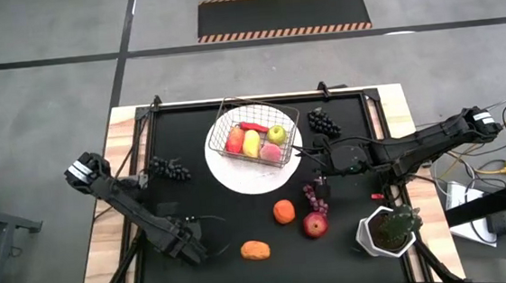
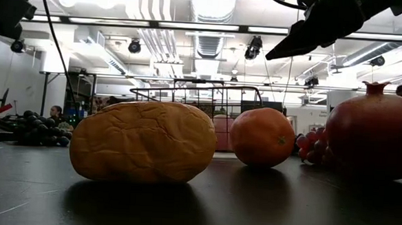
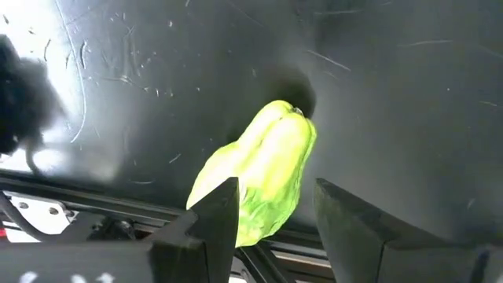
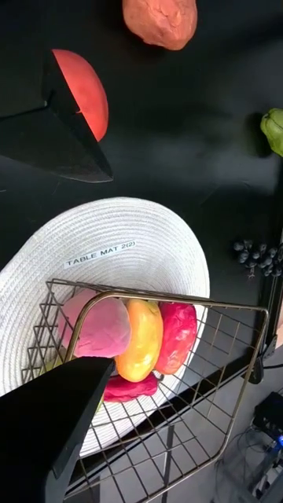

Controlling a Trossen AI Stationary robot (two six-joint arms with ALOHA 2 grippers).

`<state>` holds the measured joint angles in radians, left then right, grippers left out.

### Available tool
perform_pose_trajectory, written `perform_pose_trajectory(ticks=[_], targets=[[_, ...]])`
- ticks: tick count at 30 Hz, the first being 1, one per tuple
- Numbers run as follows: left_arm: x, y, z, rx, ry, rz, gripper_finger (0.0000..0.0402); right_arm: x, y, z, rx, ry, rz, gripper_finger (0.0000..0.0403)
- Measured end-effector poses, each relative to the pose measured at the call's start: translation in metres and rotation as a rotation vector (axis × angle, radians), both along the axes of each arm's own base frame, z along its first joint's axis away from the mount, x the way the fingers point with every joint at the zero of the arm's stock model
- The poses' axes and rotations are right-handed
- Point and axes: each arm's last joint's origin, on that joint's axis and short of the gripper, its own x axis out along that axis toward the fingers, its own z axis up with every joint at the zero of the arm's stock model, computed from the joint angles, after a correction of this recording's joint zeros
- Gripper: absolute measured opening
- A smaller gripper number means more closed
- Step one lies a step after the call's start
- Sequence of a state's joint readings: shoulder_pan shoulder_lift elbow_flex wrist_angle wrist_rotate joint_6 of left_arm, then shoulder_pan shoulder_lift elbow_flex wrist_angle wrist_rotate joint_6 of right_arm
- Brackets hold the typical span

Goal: Build produce basket
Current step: Put the green chayote into the silver basket

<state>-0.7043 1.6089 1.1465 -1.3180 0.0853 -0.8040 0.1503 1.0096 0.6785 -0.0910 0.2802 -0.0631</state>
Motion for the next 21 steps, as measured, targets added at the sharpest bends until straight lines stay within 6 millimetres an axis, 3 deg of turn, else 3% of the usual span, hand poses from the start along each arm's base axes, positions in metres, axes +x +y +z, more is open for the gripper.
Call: perform_pose_trajectory(ticks=[5,15,21], targets=[[-0.004,-0.004,0.000,-0.007,0.007,-0.021,0.0153,0.000,0.000,0.000,0.000,0.000,0.000,0.0363],[-0.011,-0.010,-0.002,0.011,-0.011,-0.177,0.0244,0.000,0.000,0.000,0.003,0.000,-0.002,0.0363],[-0.018,-0.006,-0.016,0.036,0.021,-0.208,0.0256,0.000,0.000,0.000,0.001,0.000,-0.001,0.0363]])
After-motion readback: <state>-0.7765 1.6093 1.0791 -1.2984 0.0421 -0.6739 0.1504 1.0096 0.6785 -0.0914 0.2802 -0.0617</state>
